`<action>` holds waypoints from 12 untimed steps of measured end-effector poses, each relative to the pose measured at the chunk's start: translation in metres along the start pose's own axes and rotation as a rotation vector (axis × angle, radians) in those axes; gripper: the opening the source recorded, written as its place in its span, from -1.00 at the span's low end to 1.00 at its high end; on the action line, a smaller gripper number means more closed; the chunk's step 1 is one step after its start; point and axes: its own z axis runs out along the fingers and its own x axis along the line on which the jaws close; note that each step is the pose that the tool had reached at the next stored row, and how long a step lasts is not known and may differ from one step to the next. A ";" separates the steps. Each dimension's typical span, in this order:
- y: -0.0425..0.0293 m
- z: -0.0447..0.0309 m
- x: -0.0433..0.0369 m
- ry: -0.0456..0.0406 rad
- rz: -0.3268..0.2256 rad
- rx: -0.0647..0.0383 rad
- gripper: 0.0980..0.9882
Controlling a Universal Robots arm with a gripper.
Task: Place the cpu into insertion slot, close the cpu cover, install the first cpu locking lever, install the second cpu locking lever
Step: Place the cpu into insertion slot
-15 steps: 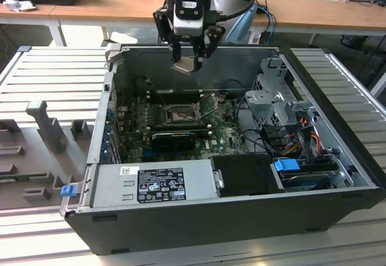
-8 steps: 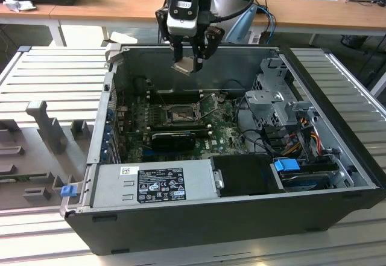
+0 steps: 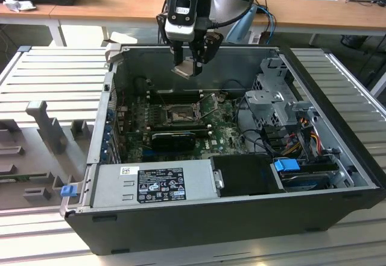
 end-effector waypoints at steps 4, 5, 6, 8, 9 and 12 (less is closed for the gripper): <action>-0.0003 0.0022 0.0000 -0.0110 0.124 -0.002 -0.03; -0.0003 0.0026 0.0000 -0.0133 0.151 -0.003 -0.03; -0.0003 0.0029 0.0000 -0.0152 0.172 -0.003 -0.03; -0.0004 0.0035 0.0000 -0.0182 0.207 -0.004 -0.03; -0.0004 0.0040 -0.0001 -0.0207 0.235 -0.004 -0.03; -0.0004 0.0044 -0.0001 -0.0229 0.261 -0.005 -0.03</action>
